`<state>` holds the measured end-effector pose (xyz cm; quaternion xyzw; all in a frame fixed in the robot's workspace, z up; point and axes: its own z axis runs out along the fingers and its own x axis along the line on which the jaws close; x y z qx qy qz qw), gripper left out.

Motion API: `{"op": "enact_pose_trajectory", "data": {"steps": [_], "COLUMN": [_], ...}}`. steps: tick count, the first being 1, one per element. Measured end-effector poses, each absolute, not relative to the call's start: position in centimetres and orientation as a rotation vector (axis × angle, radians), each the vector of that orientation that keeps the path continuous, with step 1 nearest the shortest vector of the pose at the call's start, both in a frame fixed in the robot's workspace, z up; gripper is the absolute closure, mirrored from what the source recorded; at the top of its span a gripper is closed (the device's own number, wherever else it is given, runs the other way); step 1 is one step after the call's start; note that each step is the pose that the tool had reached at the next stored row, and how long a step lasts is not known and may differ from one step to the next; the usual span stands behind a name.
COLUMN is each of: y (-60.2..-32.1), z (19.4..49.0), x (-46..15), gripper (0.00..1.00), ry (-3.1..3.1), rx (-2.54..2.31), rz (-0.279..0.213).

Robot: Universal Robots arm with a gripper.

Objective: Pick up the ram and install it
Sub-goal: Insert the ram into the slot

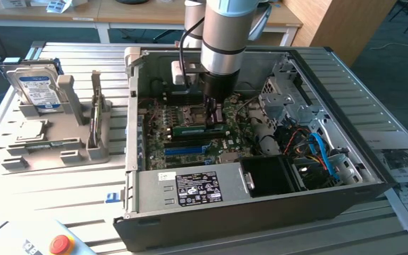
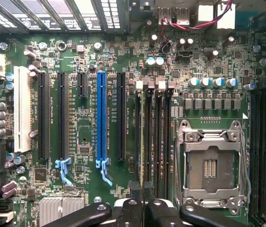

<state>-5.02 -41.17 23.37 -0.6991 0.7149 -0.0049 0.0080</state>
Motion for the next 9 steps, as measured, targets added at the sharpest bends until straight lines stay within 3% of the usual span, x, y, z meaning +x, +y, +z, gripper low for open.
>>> {"op": "enact_pose_trajectory", "data": {"steps": [9], "y": [-41.17], "z": [23.31], "x": [-5.09], "gripper": [0.88], "ry": [2.231], "rx": [-2.182], "rz": [-0.023]}}
